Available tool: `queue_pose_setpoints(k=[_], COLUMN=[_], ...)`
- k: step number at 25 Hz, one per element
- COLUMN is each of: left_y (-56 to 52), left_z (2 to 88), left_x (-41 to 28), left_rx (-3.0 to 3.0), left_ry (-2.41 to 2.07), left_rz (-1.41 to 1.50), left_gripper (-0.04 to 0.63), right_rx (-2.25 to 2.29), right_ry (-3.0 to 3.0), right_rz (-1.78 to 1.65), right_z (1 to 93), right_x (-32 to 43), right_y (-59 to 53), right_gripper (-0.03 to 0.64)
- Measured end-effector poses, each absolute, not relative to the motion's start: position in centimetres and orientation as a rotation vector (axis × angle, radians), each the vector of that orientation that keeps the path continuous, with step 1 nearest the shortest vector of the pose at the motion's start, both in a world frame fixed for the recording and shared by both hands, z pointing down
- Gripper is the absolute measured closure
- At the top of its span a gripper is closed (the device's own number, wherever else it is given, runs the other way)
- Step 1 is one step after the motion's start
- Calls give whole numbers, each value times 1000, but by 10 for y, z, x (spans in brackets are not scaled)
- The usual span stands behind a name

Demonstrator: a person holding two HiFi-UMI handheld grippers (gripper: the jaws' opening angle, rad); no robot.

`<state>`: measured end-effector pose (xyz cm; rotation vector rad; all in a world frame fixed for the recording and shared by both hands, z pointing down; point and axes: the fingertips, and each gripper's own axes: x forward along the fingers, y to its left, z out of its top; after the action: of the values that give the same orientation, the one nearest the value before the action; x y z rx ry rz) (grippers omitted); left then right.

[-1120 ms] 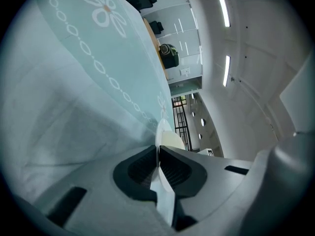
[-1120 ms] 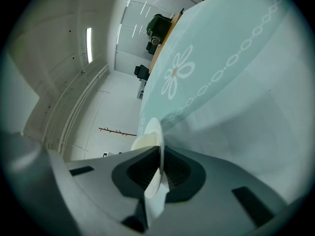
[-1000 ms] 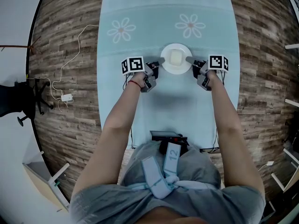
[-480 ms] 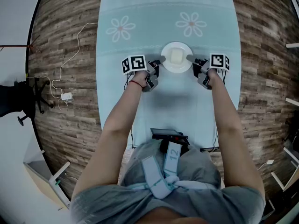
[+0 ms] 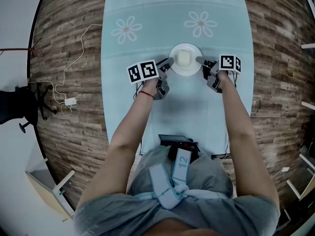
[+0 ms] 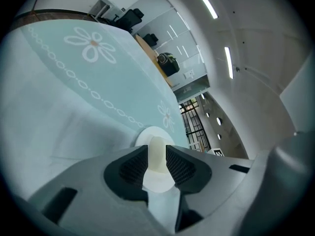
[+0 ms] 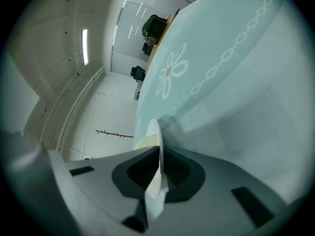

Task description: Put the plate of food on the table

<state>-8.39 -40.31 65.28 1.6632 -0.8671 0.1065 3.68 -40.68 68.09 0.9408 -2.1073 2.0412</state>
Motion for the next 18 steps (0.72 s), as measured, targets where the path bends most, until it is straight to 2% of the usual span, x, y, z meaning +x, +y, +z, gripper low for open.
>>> queue_pose_setpoints(k=[7, 13, 18], left_y=[-397, -386, -377], left_z=[642, 649, 654], left_x=[-68, -75, -77], left_rx=[1667, 1690, 1694], left_ry=[-845, -861, -849], left_rz=[87, 125, 155], left_gripper=[495, 562, 575], right_rx=[961, 992, 974], right_ry=[-2094, -2075, -2072], right_rz=[2044, 1992, 1927], right_z=[683, 685, 684], right_x=[37, 37, 34], right_y=[-409, -409, -409], right_gripper=[578, 577, 575])
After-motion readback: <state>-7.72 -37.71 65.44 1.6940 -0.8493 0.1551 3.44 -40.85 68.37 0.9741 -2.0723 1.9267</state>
